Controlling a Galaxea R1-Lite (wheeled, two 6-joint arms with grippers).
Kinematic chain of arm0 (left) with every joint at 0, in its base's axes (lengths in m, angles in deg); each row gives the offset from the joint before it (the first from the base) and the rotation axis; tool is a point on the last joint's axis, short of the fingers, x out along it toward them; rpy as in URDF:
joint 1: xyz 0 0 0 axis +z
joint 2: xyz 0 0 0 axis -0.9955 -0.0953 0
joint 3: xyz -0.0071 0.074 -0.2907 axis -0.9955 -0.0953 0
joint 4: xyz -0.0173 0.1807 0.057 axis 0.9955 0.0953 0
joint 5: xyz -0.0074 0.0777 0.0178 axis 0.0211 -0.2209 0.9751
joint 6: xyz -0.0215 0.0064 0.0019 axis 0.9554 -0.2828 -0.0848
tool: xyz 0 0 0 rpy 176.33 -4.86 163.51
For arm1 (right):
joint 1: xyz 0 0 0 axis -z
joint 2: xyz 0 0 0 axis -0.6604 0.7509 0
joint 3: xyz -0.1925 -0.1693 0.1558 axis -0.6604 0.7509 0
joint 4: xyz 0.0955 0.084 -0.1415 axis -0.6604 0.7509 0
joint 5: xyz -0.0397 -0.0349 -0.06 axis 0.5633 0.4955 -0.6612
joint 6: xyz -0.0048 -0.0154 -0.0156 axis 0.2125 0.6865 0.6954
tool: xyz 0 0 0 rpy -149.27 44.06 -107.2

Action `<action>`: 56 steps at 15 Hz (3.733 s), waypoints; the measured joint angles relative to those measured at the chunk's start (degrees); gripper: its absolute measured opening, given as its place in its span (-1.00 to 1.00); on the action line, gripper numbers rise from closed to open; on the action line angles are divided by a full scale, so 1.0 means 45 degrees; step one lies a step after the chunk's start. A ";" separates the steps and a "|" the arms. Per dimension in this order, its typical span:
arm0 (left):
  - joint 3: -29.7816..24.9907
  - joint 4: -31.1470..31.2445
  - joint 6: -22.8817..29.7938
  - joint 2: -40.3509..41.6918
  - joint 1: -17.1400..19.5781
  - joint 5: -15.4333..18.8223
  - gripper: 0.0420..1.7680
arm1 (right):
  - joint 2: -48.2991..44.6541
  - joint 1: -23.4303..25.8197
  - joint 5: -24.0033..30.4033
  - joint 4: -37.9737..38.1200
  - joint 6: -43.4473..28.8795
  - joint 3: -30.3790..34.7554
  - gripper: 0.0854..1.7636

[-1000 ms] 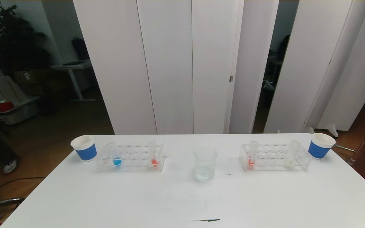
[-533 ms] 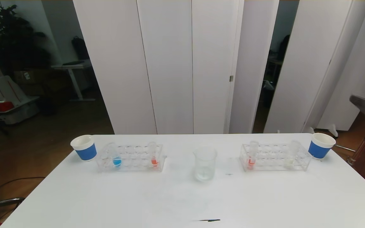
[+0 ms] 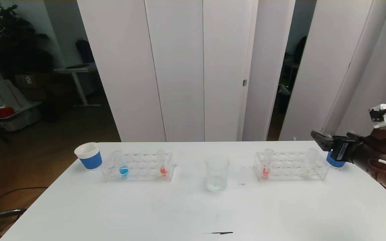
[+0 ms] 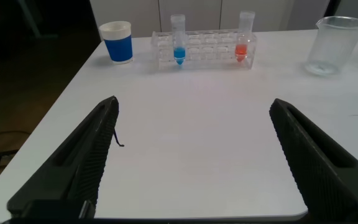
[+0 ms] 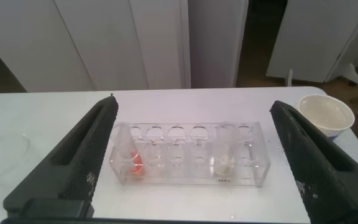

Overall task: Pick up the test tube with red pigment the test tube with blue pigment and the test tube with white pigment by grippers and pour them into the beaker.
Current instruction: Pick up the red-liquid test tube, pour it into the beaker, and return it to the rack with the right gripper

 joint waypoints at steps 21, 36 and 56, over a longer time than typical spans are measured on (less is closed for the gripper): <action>0.0000 0.0000 0.0003 0.0000 -0.0014 -0.0005 0.96 | 0.7707 -0.2714 -0.2205 -0.3511 0.0588 -0.2655 0.99; 0.0000 0.0000 0.0000 0.0000 -0.0014 0.0000 0.96 | 0.8306 -0.2793 -0.2303 -0.2844 0.0618 -0.3909 0.99; 0.0000 0.0000 0.0003 0.0000 -0.0008 0.0000 0.96 | 0.8271 -0.2701 -0.2330 -0.2831 0.0536 -0.4001 -0.42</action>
